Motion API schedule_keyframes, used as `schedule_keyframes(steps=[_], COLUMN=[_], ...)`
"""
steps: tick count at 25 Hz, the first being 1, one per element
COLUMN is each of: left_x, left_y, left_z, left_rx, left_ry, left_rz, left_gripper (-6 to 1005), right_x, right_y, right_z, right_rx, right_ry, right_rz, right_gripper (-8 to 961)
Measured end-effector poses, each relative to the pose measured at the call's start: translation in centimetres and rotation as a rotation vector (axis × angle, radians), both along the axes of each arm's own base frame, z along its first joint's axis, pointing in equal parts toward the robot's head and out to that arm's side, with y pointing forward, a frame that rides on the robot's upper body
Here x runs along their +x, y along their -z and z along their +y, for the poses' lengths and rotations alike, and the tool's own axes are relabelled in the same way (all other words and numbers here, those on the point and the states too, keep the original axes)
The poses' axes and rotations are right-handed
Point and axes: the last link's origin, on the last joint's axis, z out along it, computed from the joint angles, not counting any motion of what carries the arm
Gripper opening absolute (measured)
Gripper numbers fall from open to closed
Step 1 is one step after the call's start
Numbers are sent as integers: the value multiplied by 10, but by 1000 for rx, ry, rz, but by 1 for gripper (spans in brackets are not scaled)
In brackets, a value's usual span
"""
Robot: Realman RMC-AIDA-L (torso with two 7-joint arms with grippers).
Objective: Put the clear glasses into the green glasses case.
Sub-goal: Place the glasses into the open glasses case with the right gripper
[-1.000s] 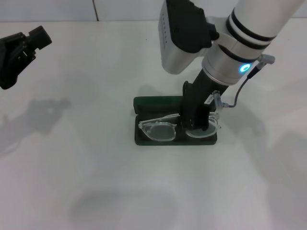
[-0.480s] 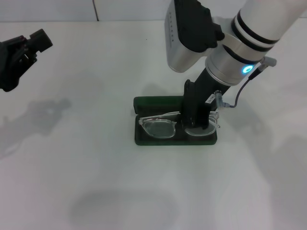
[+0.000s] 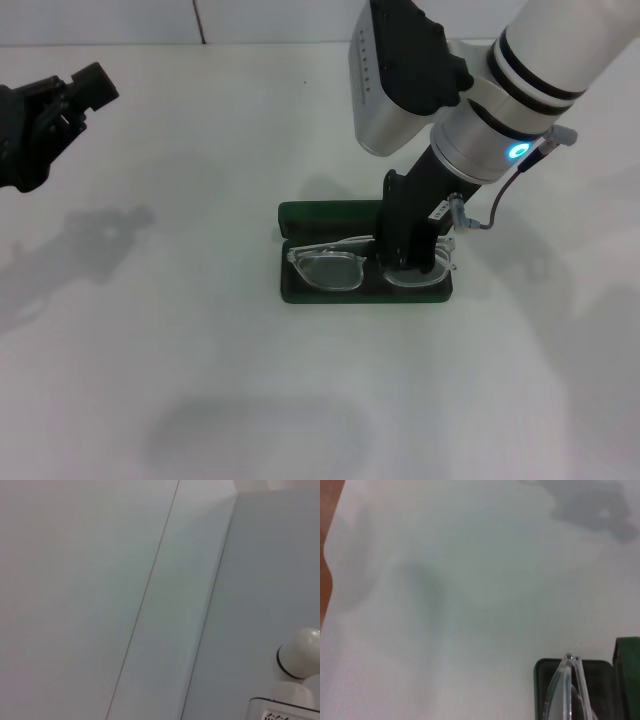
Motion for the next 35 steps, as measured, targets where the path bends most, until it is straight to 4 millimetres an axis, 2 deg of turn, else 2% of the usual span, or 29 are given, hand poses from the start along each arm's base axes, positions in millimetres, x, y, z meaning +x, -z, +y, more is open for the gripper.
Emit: schedule_keyframes(steps=[19,35], left_x=[0,0], left_y=[4,4], left_z=[1,0], left_rx=[-13,-16], left_ry=[0,-1], left_rz=[11,10], left_gripper=[56,55], right_x=[9,9], right_y=[0,0], right_z=[1,2], right_rx=[4,15], right_ry=[10,8], right_rz=[-8,-3], right_gripper=[61,74])
